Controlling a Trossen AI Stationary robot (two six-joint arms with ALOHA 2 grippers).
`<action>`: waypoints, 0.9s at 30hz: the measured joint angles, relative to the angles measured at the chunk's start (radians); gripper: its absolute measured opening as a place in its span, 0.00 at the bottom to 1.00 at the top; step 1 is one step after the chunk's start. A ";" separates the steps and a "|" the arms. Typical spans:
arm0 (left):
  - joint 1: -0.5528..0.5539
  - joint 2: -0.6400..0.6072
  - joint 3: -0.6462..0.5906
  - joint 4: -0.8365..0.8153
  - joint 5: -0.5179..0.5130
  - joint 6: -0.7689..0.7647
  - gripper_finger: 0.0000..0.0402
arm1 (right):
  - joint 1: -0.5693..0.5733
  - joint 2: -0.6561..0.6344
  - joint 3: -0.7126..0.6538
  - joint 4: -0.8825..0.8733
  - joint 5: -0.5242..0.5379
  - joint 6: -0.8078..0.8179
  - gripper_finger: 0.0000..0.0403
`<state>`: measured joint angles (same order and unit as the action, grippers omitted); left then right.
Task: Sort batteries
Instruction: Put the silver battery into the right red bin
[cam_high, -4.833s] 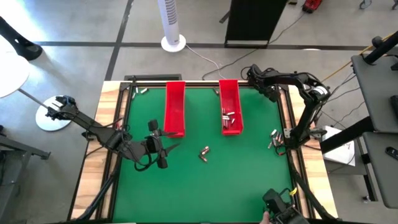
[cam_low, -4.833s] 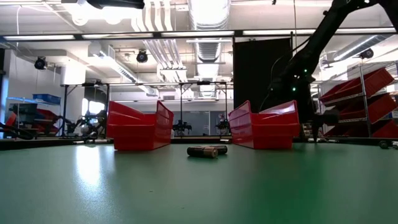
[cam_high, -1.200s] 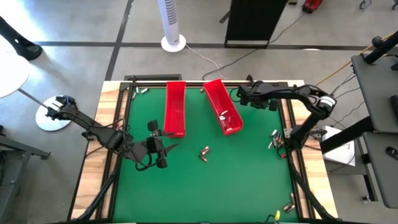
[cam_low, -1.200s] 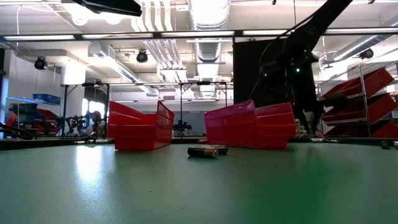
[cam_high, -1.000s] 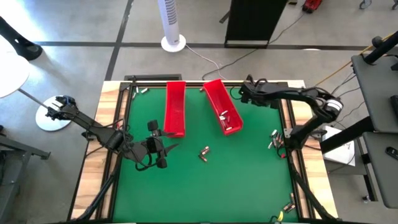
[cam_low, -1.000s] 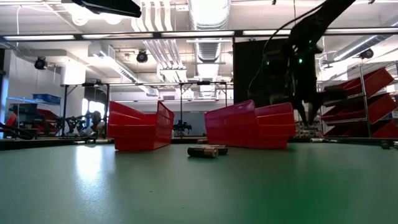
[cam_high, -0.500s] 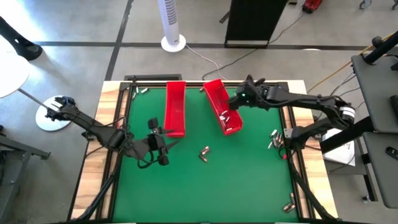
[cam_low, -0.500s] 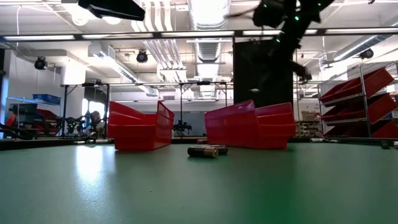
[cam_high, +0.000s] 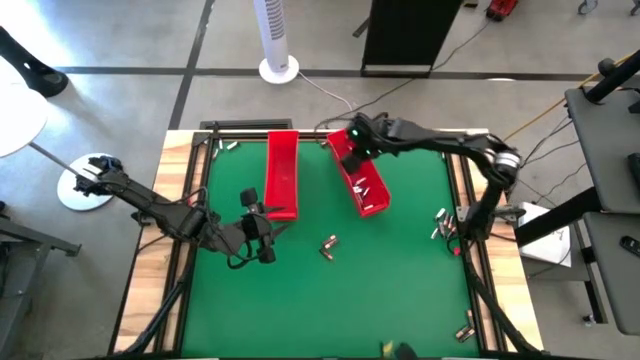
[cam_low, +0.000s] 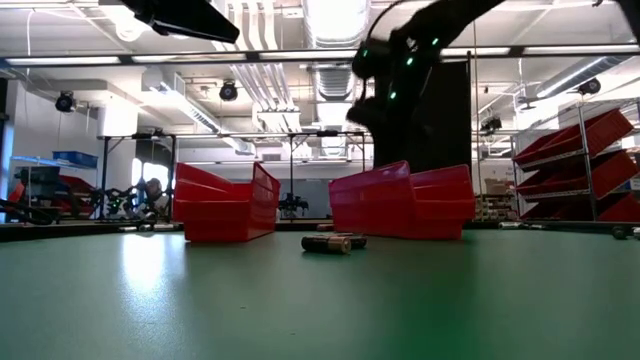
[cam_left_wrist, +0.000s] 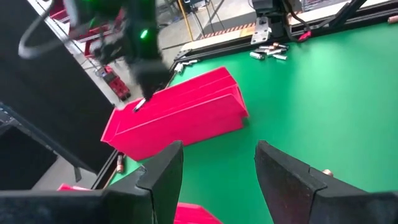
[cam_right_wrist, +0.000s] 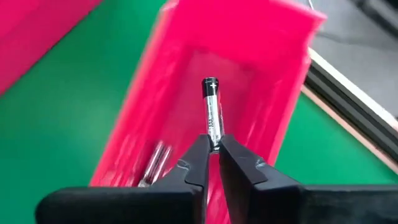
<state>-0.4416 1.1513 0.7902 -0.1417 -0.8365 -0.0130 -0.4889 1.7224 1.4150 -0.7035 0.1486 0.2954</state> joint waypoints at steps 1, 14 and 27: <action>0.000 0.000 0.000 0.002 -0.001 0.001 0.45 | -0.017 0.029 0.021 0.003 0.001 0.038 0.04; 0.000 0.000 0.000 0.000 -0.002 0.003 0.45 | -0.085 0.224 0.142 0.010 -0.017 0.236 0.02; 0.000 -0.001 0.000 0.000 -0.002 0.003 0.45 | -0.093 0.193 0.144 -0.021 0.133 0.352 0.02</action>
<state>-0.4416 1.1507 0.7902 -0.1421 -0.8387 -0.0103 -0.5816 1.9155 1.5585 -0.7246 0.2816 0.6470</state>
